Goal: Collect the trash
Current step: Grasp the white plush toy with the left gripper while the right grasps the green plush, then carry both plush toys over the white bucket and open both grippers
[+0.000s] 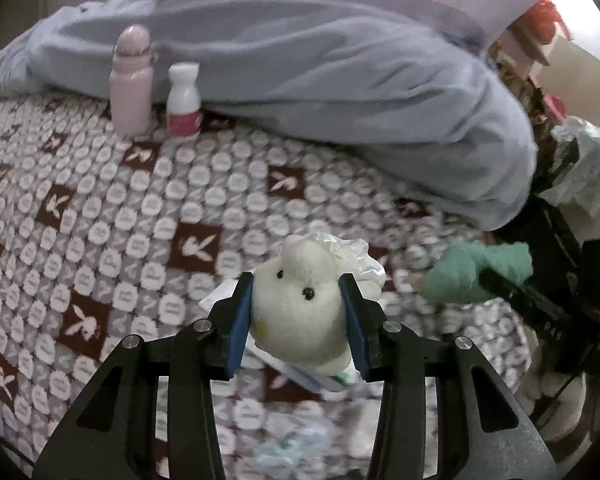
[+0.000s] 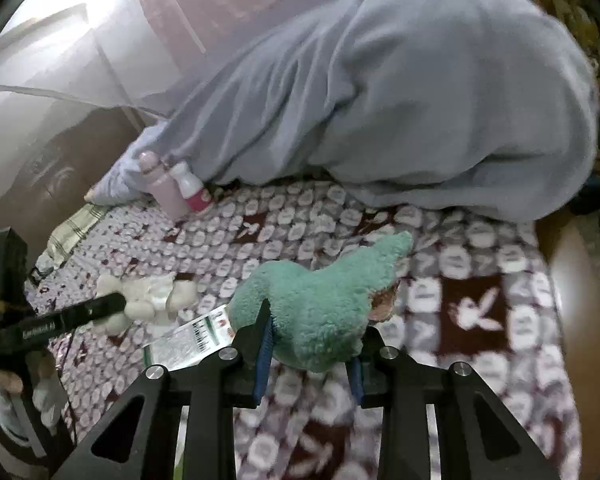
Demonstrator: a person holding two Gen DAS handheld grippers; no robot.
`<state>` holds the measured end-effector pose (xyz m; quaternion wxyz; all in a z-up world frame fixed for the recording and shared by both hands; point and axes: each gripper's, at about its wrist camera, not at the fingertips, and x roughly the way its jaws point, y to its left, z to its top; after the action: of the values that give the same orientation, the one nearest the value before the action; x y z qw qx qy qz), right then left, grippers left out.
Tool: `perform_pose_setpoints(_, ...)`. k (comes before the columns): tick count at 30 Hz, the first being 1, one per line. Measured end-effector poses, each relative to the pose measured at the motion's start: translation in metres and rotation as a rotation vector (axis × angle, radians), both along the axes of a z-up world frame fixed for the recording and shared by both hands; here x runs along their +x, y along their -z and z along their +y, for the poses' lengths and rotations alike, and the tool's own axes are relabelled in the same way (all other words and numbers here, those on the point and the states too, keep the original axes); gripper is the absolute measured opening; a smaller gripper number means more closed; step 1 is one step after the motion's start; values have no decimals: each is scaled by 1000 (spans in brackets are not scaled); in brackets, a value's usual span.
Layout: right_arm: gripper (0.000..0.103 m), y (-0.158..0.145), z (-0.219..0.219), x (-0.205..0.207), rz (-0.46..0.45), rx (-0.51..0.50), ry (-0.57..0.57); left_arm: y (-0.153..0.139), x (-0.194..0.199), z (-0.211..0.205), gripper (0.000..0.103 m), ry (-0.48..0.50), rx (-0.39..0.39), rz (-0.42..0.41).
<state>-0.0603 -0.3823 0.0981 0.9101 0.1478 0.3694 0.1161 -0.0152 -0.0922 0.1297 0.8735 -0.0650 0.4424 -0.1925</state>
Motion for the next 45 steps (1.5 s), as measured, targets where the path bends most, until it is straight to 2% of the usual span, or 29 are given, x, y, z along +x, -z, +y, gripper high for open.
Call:
perform_pose_setpoints(6,30,-23,-18,-45,-49,-15,14,-20,-31,-37,40,70,17,-44)
perform_pose_setpoints(15,30,-33,-71,-112,-54,-80,109,-19,-76,-123,40,216,63,-62)
perform_pose_setpoints(28,30,-26,-152,-180,-7,-138,291,-14,-119,-232,40,382,71,-58)
perform_pose_setpoints(45,30,8,-235,-223,96,-222,515,16,-150,-344,40,526,48,19)
